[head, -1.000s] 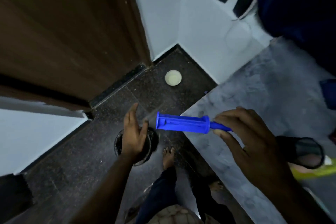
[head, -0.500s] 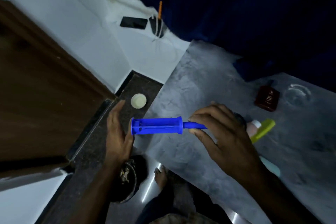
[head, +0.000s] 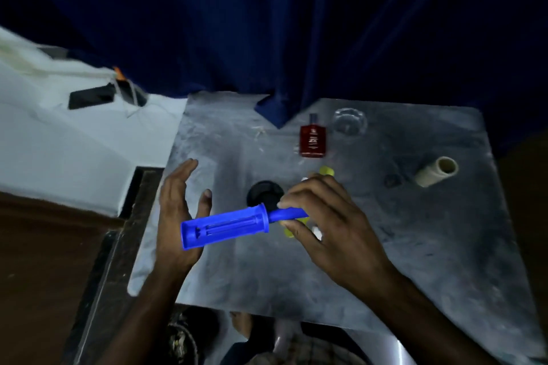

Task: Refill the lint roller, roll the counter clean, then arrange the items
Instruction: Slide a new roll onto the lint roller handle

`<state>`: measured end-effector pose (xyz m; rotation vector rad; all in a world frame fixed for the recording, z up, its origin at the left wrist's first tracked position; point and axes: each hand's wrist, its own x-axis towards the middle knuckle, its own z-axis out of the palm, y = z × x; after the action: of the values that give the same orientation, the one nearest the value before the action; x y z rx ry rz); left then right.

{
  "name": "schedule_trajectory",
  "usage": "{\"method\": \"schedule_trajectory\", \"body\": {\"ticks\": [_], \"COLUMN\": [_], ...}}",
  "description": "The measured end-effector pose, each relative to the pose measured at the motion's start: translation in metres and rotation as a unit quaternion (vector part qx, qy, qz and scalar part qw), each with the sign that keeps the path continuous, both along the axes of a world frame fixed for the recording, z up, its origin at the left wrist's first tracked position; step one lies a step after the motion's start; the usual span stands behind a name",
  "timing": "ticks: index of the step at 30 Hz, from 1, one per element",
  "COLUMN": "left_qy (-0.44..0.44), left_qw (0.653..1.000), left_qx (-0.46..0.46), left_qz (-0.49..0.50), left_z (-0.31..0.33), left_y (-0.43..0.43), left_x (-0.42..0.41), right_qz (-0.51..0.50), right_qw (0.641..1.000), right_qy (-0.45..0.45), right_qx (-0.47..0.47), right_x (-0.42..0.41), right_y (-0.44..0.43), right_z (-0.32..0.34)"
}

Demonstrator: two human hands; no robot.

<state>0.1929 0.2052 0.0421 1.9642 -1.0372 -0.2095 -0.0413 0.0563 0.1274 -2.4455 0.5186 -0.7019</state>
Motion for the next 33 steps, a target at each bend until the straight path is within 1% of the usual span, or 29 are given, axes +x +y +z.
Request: {"method": "schedule_trajectory", "body": {"ticks": [5,8,9,11,14,17,19,22,25,28,31,33], "left_qy": [-0.008,0.018,0.013,0.004,0.025,-0.009,-0.030,-0.025,-0.030,-0.037,-0.026,0.027], "left_qw": [0.996,0.992,0.988,0.977,0.953,0.926,0.922,0.915,0.901,0.892,0.900,0.917], "left_qx": [-0.012,-0.003,-0.002,0.002,0.024,0.043,0.050,0.101,0.131,0.141,0.129,0.111], "left_qz": [-0.086,-0.128,-0.153,-0.212,-0.301,-0.374,-0.384,-0.389,-0.412,-0.428,-0.416,-0.383], "left_z": [-0.001,0.000,0.000,-0.001,-0.002,-0.012,-0.023,-0.038,-0.053,-0.066,-0.073,-0.073], "left_y": [-0.066,-0.113,-0.131,-0.167,-0.219,-0.269,-0.298,-0.333,-0.353,-0.362,-0.366,-0.362], "left_x": [-0.038,-0.070,-0.083,-0.109,-0.149,-0.194,-0.221,-0.256,-0.275,-0.283,-0.281,-0.277], "right_qz": [-0.059,-0.100,-0.118,-0.153,-0.206,-0.254,-0.273,-0.301,-0.325,-0.338,-0.343,-0.346], "right_qw": [0.998,0.995,0.993,0.988,0.978,0.967,0.962,0.953,0.944,0.939,0.937,0.936], "right_qy": [0.001,0.003,0.003,0.008,0.024,0.028,0.024,0.039,0.051,0.054,0.065,0.066], "right_qx": [0.015,0.016,0.013,0.012,0.019,0.015,0.018,0.017,0.018,0.019,0.022,0.023], "right_x": [-0.053,-0.084,-0.097,-0.119,-0.149,-0.178,-0.193,-0.214,-0.227,-0.235,-0.241,-0.246], "right_y": [-0.022,-0.033,-0.037,-0.044,-0.051,-0.055,-0.056,-0.056,-0.056,-0.057,-0.061,-0.064], "right_z": [-0.001,-0.001,-0.001,-0.002,-0.002,-0.004,-0.006,-0.007,-0.005,-0.003,0.001,0.002]}}
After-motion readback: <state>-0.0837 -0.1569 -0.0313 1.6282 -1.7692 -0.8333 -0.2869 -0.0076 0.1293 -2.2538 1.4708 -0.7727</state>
